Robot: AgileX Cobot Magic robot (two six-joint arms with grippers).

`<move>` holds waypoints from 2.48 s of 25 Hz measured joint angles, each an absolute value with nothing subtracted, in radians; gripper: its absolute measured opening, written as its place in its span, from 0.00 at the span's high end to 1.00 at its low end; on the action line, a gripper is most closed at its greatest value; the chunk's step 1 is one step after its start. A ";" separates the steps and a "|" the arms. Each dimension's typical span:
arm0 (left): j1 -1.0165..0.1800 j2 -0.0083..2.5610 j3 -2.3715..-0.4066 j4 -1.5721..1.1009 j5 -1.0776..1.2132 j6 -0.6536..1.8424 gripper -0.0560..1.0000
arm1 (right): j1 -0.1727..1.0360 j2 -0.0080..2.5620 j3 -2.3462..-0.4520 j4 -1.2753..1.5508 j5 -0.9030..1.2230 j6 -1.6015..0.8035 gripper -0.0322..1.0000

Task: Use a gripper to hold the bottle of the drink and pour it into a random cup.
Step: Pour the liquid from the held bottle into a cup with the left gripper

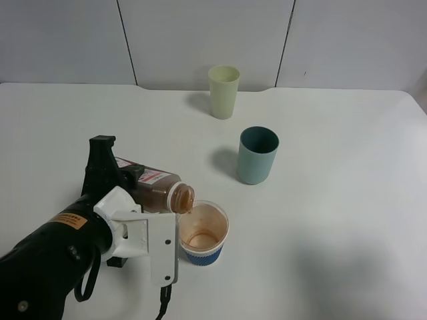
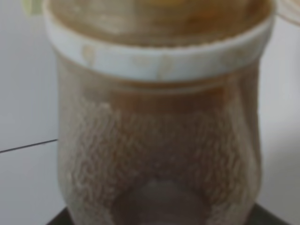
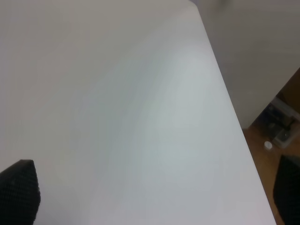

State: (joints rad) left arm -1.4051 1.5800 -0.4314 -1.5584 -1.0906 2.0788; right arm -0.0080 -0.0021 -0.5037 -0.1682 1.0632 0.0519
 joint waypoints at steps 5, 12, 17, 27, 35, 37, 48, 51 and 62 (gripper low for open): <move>-1.405 1.580 -0.431 -1.557 -1.091 2.080 0.65 | -0.008 -0.002 -0.504 -0.168 1.063 0.052 0.01; -1.405 1.600 -0.431 -1.529 -1.095 2.080 0.65 | -0.008 -0.002 -0.504 -0.168 1.063 0.052 0.01; -1.405 1.603 -0.431 -1.521 -1.097 2.080 0.65 | -0.008 -0.002 -0.504 -0.168 1.063 0.052 0.01; -1.405 1.603 -0.431 -1.513 -1.098 2.099 0.65 | -0.008 -0.002 -0.504 -0.168 1.063 0.052 0.01; -1.405 1.603 -0.431 -1.506 -1.098 2.135 0.65 | -0.008 -0.002 -0.504 -0.168 1.063 0.052 0.01; -1.405 1.603 -0.431 -1.506 -1.098 2.136 0.65 | -0.008 -0.002 -0.504 -0.168 1.063 0.052 0.01; -1.401 1.603 -0.431 -1.486 -1.106 2.136 0.65 | -0.008 -0.002 -0.504 -0.168 1.063 0.052 0.01; -1.383 1.603 -0.431 -1.480 -1.107 2.136 0.65 | -0.008 -0.002 -0.504 -0.168 1.063 0.052 0.01; -1.378 1.603 -0.431 -1.452 -1.112 2.136 0.65 | -0.008 -0.002 -0.504 -0.168 1.063 0.052 0.01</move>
